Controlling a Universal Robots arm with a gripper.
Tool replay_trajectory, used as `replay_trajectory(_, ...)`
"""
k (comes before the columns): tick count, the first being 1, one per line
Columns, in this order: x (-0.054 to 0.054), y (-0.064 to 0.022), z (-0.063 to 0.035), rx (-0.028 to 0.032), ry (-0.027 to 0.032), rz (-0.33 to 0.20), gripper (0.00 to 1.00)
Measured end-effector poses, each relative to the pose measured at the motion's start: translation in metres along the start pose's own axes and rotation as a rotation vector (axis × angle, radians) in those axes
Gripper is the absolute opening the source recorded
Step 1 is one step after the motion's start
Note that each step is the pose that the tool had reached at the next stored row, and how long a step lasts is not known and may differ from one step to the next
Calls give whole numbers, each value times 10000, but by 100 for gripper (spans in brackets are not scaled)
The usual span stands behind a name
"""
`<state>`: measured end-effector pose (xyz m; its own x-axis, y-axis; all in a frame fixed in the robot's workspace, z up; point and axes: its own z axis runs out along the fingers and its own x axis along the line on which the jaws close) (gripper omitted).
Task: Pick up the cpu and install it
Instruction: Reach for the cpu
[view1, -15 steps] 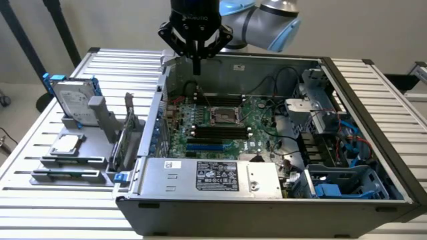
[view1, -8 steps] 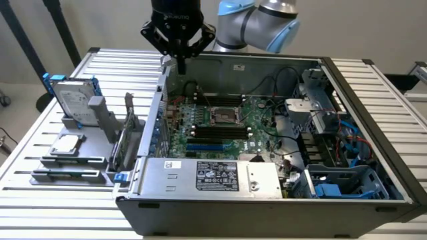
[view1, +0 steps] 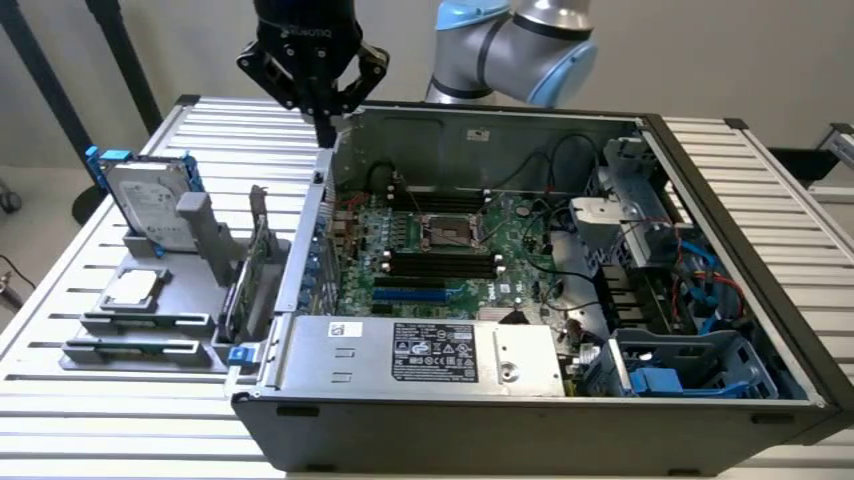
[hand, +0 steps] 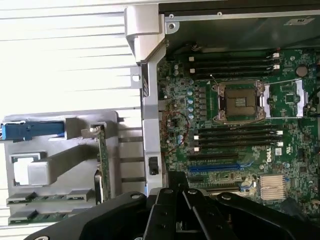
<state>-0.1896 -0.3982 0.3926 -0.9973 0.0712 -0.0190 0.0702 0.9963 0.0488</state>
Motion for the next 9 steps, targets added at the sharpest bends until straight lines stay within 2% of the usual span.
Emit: replay_trajectory(9, 410, -29, -6, 0, 0, -1, 11)
